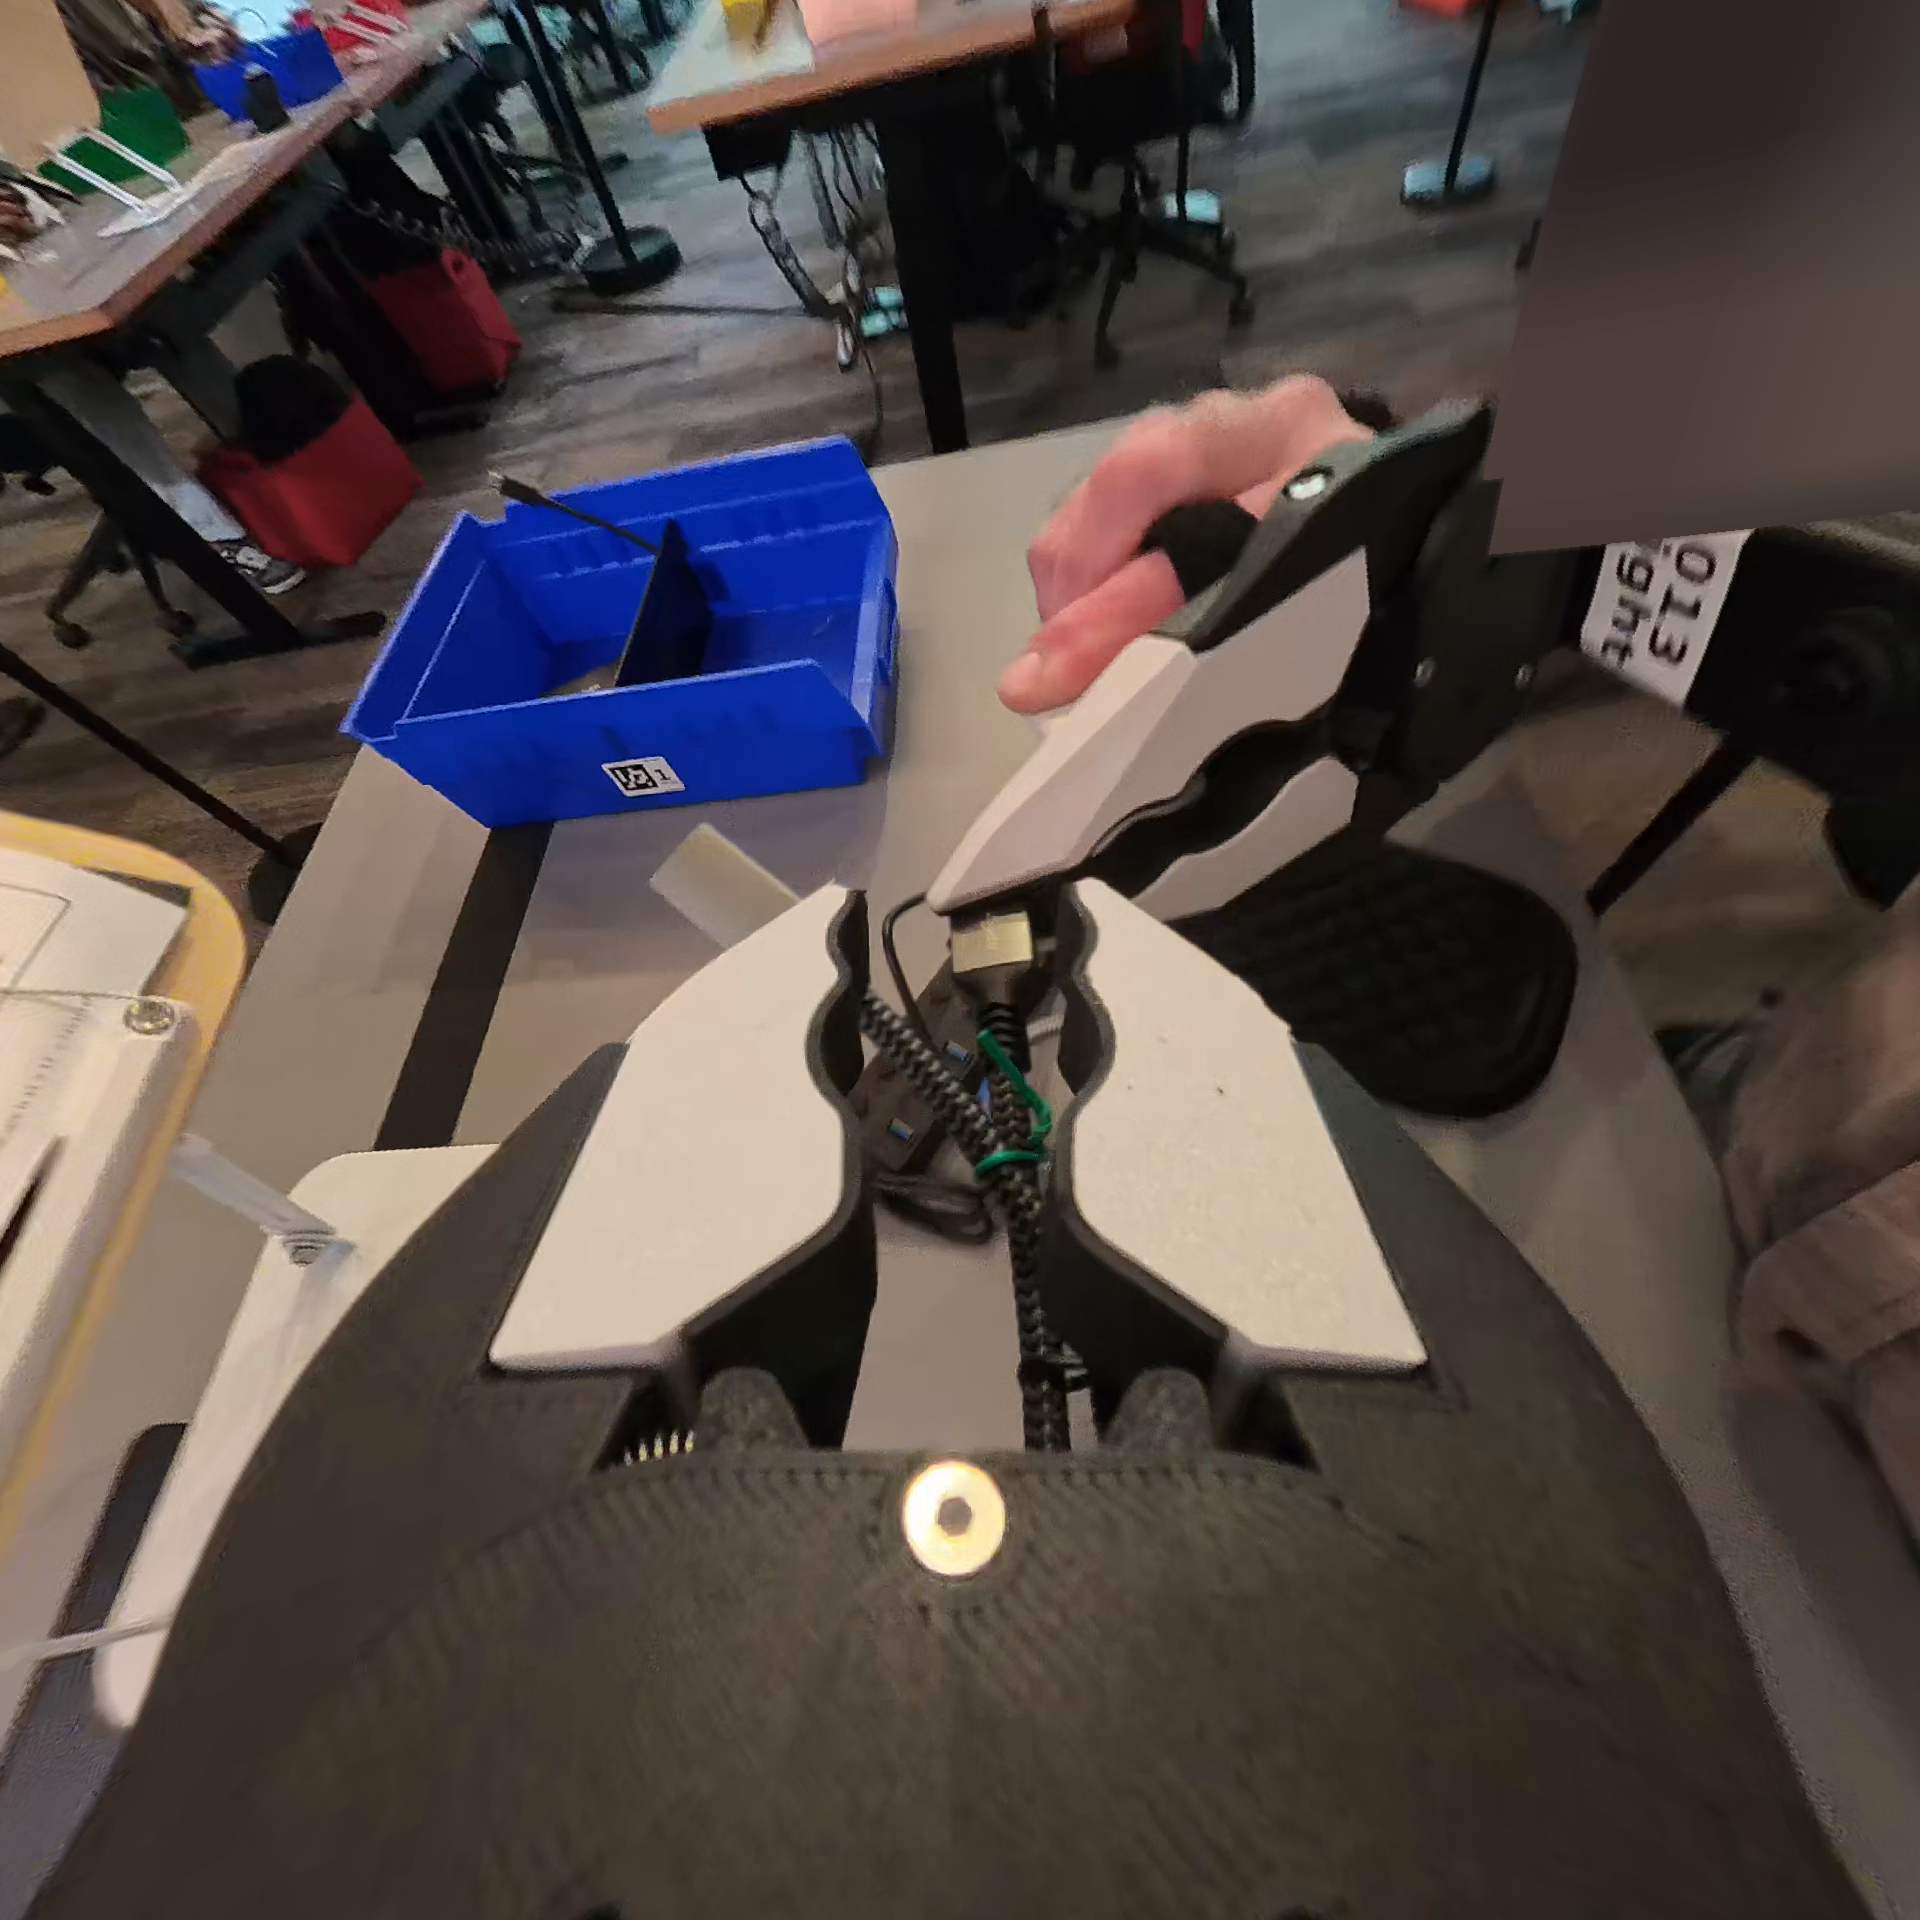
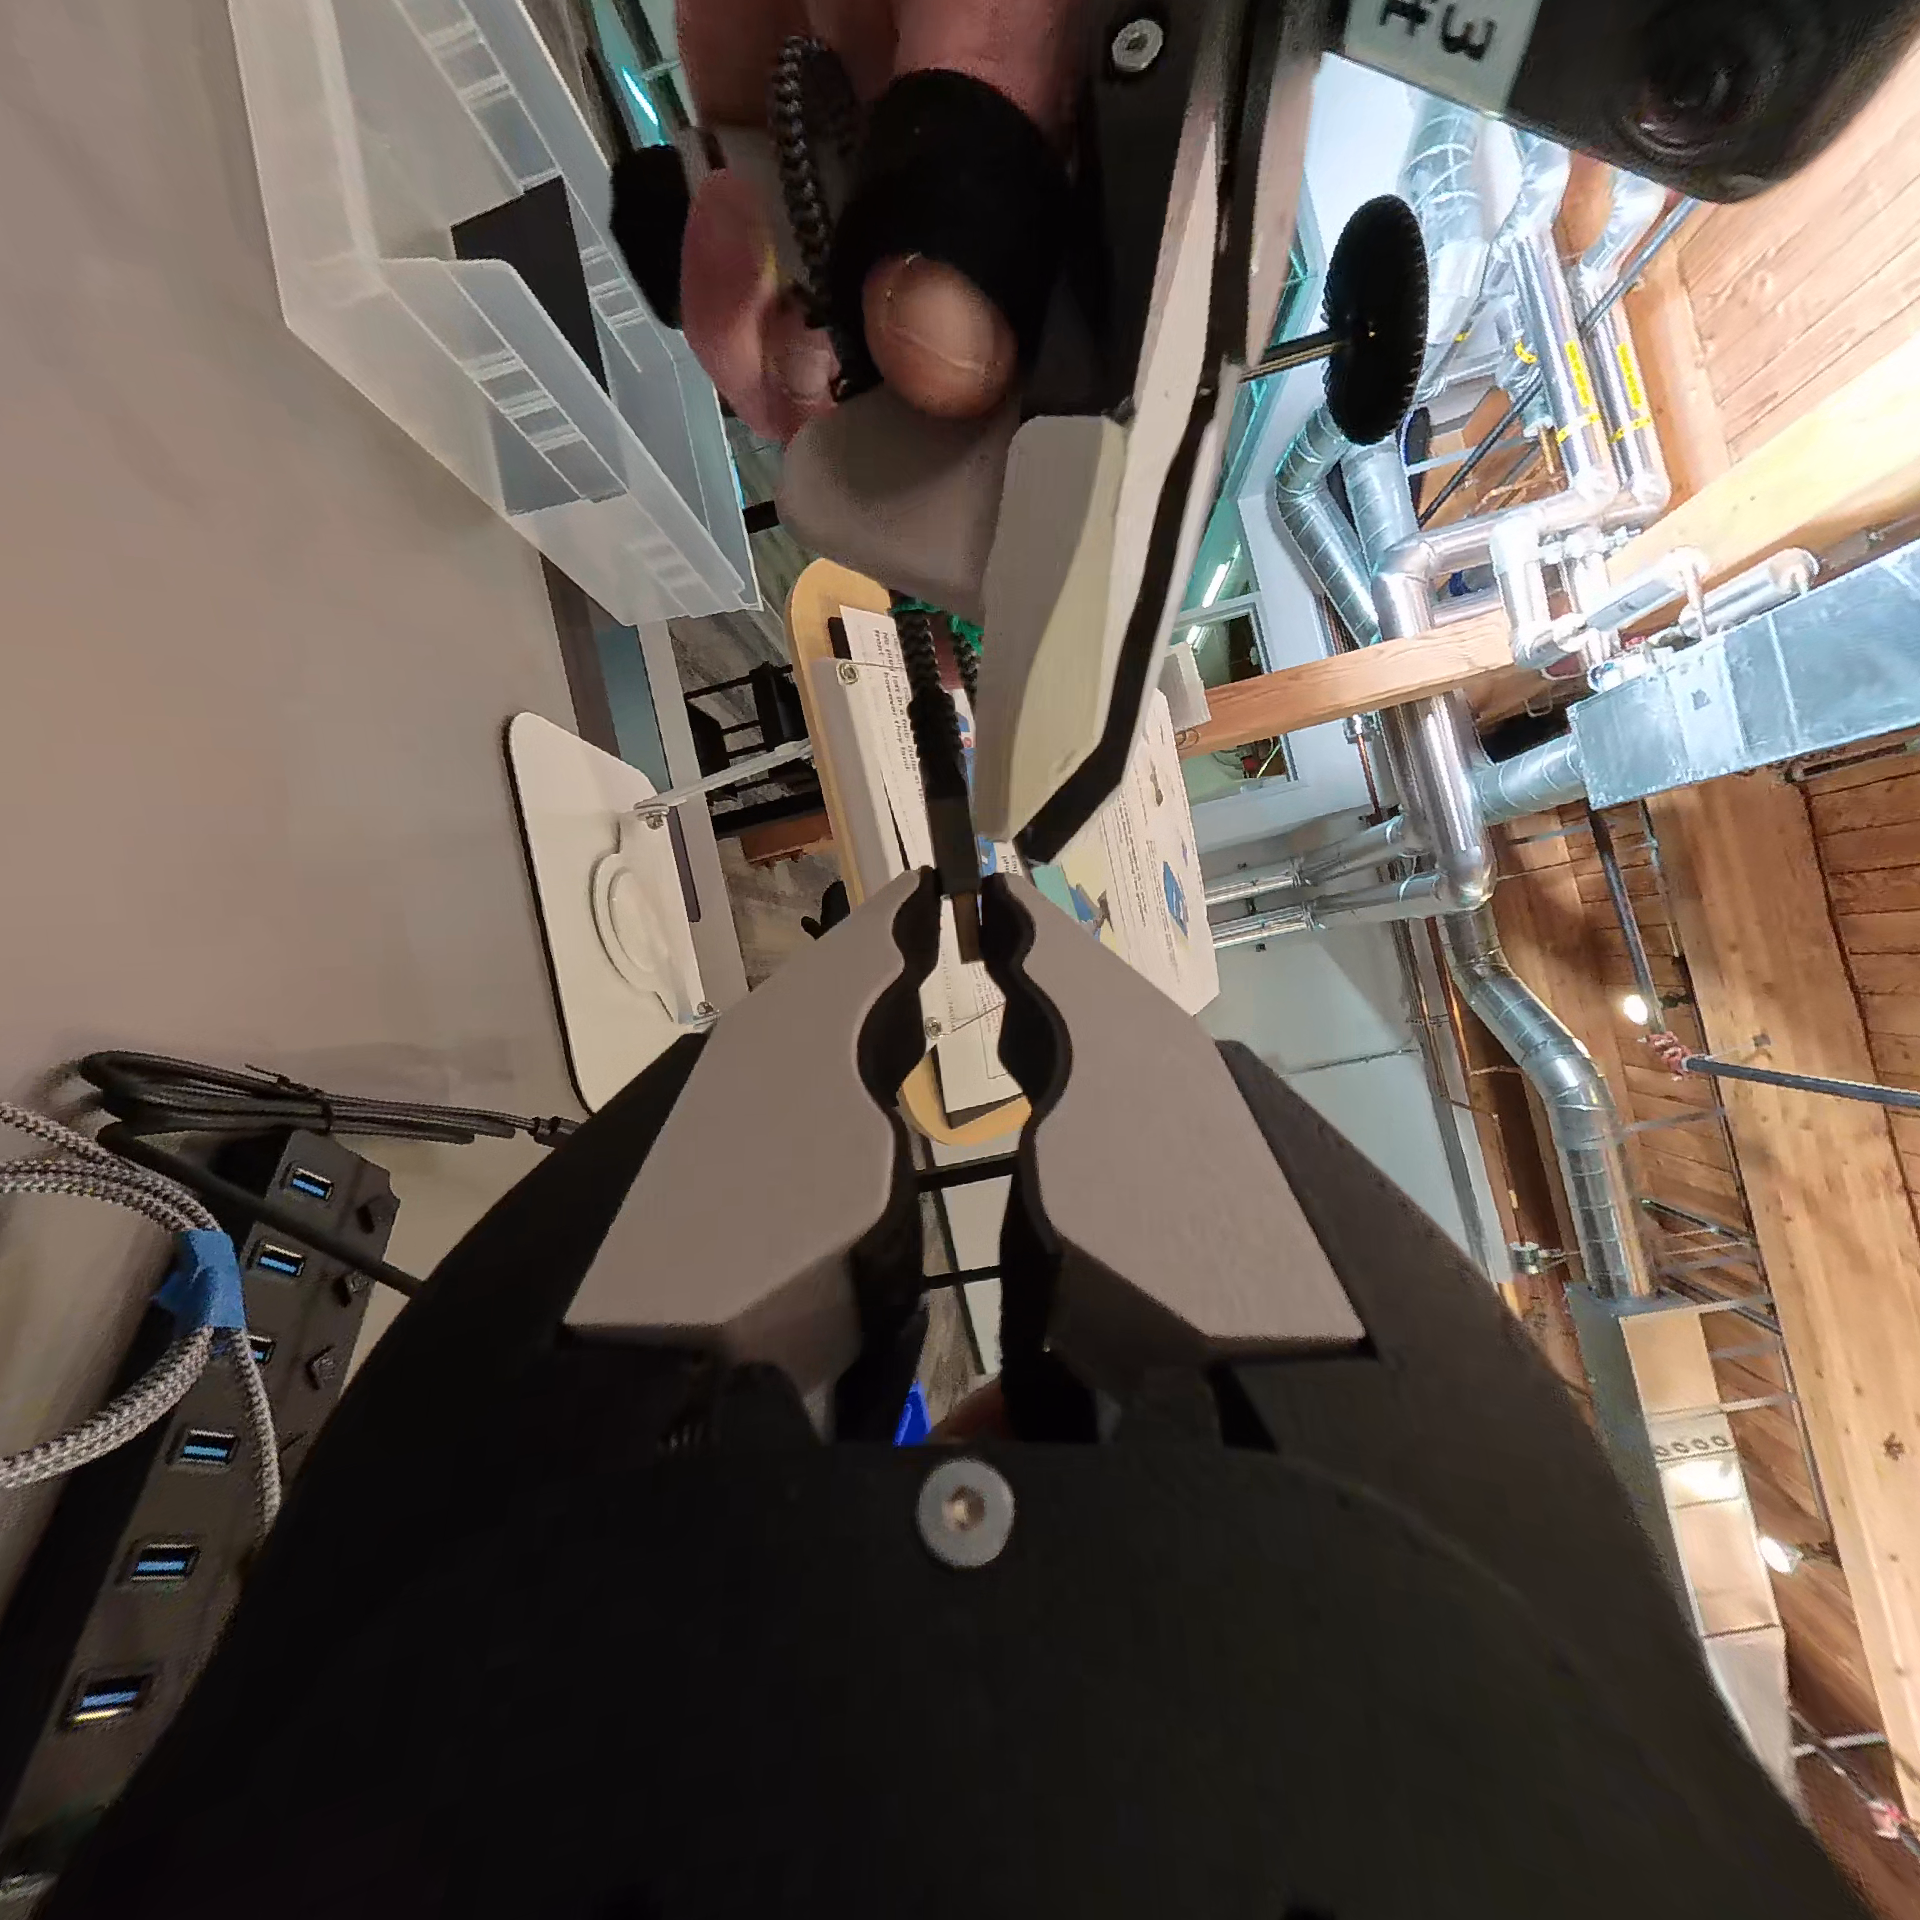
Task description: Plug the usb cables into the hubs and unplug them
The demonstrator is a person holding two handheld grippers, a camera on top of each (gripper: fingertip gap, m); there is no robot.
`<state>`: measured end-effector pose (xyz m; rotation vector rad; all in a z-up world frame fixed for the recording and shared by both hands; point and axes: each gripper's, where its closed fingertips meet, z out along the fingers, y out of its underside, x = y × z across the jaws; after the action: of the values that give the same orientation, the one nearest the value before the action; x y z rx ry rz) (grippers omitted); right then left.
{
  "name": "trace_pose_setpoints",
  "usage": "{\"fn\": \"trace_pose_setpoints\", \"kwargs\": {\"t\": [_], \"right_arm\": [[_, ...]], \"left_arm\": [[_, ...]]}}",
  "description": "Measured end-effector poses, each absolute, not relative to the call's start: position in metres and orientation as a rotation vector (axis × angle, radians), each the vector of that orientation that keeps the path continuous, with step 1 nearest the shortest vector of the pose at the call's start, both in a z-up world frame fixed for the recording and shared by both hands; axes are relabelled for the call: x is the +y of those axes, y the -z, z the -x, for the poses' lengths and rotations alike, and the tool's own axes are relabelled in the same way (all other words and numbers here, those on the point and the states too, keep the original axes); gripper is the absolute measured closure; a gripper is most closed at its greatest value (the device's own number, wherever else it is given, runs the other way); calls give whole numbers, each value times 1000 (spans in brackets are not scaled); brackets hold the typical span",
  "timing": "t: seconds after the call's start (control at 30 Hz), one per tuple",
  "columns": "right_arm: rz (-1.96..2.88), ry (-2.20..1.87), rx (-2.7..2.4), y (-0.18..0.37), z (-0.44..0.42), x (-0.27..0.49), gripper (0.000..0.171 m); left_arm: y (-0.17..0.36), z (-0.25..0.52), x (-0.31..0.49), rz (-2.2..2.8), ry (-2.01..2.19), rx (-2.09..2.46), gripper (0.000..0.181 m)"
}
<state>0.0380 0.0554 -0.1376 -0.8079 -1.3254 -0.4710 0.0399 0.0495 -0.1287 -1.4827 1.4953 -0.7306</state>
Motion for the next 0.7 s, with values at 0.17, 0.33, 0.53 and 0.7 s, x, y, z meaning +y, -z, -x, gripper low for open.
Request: {"fn": "trace_pose_setpoints", "kwargs": {"t": [0.17,0.33,0.53,0.7], "right_arm": [[812,504,-1359,140,-39,59,166],[891,470,-1324,139,-50,67,166],[971,407,-1306,142,-58,72,165],[962,415,-1315,141,-57,69,165]], "left_arm": [[114,-44,47,1378,480,1653,141],[63,-32,50,1282,372,1584,145],[101,4,48,1200,-188,1637,135],[127,23,70,1025,-649,1652,158]]}}
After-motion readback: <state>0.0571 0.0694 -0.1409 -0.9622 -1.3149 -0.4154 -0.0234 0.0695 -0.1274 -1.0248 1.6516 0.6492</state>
